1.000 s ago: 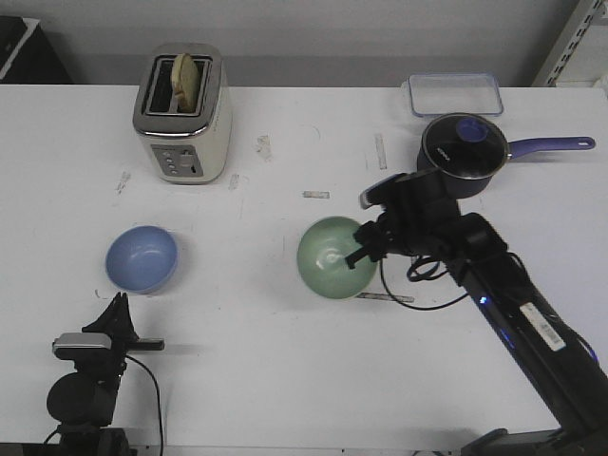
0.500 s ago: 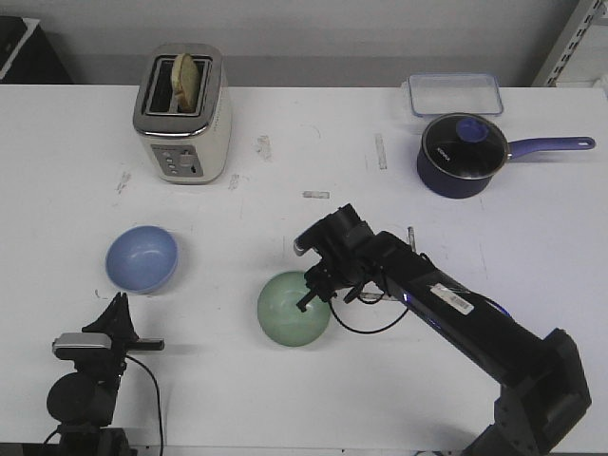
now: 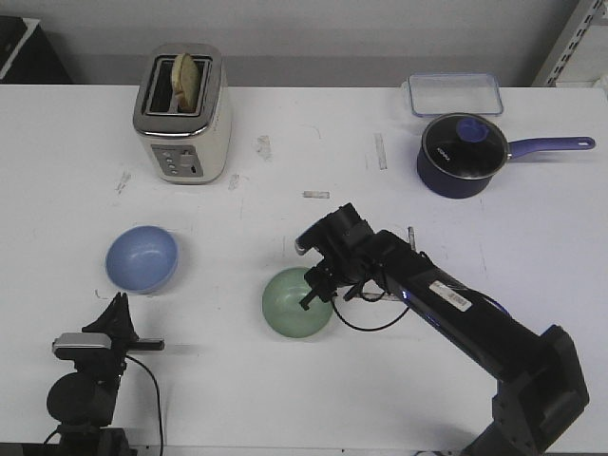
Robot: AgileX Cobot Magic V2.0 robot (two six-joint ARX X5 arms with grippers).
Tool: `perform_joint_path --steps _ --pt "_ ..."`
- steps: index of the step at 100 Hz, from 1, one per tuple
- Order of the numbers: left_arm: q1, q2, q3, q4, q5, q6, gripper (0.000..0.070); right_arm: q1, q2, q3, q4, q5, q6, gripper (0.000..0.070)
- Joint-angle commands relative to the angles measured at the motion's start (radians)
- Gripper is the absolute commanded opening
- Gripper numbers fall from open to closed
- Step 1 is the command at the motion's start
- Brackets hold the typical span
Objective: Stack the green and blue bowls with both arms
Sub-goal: 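Lift and carry the green bowl with the right gripper toward table center, then release the green bowl and retract the right gripper to rest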
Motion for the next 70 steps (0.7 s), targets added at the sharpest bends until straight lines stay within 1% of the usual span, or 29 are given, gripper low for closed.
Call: perform_joint_path --steps 1,2,4,5,12,16,38,42,46,47,53,54,57,58,59,63,64,70 --pt "-0.001 -0.002 -0.021 0.013 0.003 -0.003 0.0001 0.010 0.021 0.009 0.006 -0.004 -0.006 0.0319" --pt "-0.001 -0.002 -0.021 0.013 0.003 -0.003 0.0002 0.010 0.021 0.009 0.006 -0.004 -0.006 0.0329" --pt "-0.001 -0.002 -0.021 0.013 0.003 -0.003 0.0002 0.010 0.021 0.009 0.006 -0.004 -0.006 0.0382" --pt "-0.001 -0.002 -0.021 0.013 0.003 -0.003 0.0002 0.010 0.021 0.009 0.006 -0.004 -0.006 0.0392" --pt "-0.001 -0.002 -0.021 0.013 0.003 -0.003 0.0002 0.009 0.018 0.011 0.006 -0.003 -0.006 0.0524" --pt "-0.001 -0.002 -0.021 0.014 0.003 -0.003 0.0002 0.006 0.014 0.018 0.005 -0.002 -0.006 0.0554" --pt "-0.001 -0.002 -0.021 0.014 0.003 -0.002 0.0002 -0.040 -0.082 0.068 0.002 -0.002 -0.006 0.0543" --pt "-0.001 -0.002 -0.021 0.014 0.003 -0.002 0.0002 -0.053 -0.113 0.073 0.002 -0.002 -0.005 0.0509" --pt "-0.001 -0.002 -0.021 0.015 0.003 -0.002 0.0002 -0.072 -0.152 0.073 0.004 -0.002 -0.005 0.0427" --pt "-0.001 -0.002 -0.021 0.015 0.003 -0.002 0.0002 -0.074 -0.157 0.073 0.005 -0.002 -0.005 0.0415" --pt "-0.001 -0.002 -0.021 0.017 0.003 -0.002 0.0001 -0.100 -0.209 0.073 0.004 0.000 -0.006 0.0273" --pt "-0.001 -0.002 -0.021 0.018 0.003 -0.002 0.0002 -0.108 -0.222 0.073 0.002 0.001 -0.006 0.0236" --pt "-0.001 -0.002 -0.021 0.018 0.003 -0.002 0.0002 -0.123 -0.249 0.073 -0.003 0.001 -0.006 0.0162" --pt "-0.001 -0.002 -0.021 0.018 0.003 -0.002 0.0002 -0.126 -0.254 0.072 -0.005 0.001 -0.006 0.0150" --pt "-0.001 -0.002 -0.021 0.019 0.003 -0.002 0.0002 -0.134 -0.267 0.072 -0.009 0.002 -0.007 0.0115" --pt "-0.001 -0.002 -0.021 0.020 0.003 -0.002 0.0001 -0.155 -0.296 0.071 -0.021 0.006 -0.014 0.0030" --pt "-0.001 -0.002 -0.021 0.021 0.003 -0.002 0.0002 -0.165 -0.309 0.069 -0.027 0.008 -0.016 0.0000" --pt "-0.001 -0.002 -0.021 0.022 0.003 -0.002 0.0001 -0.205 -0.365 0.052 -0.046 0.040 -0.023 0.0000"
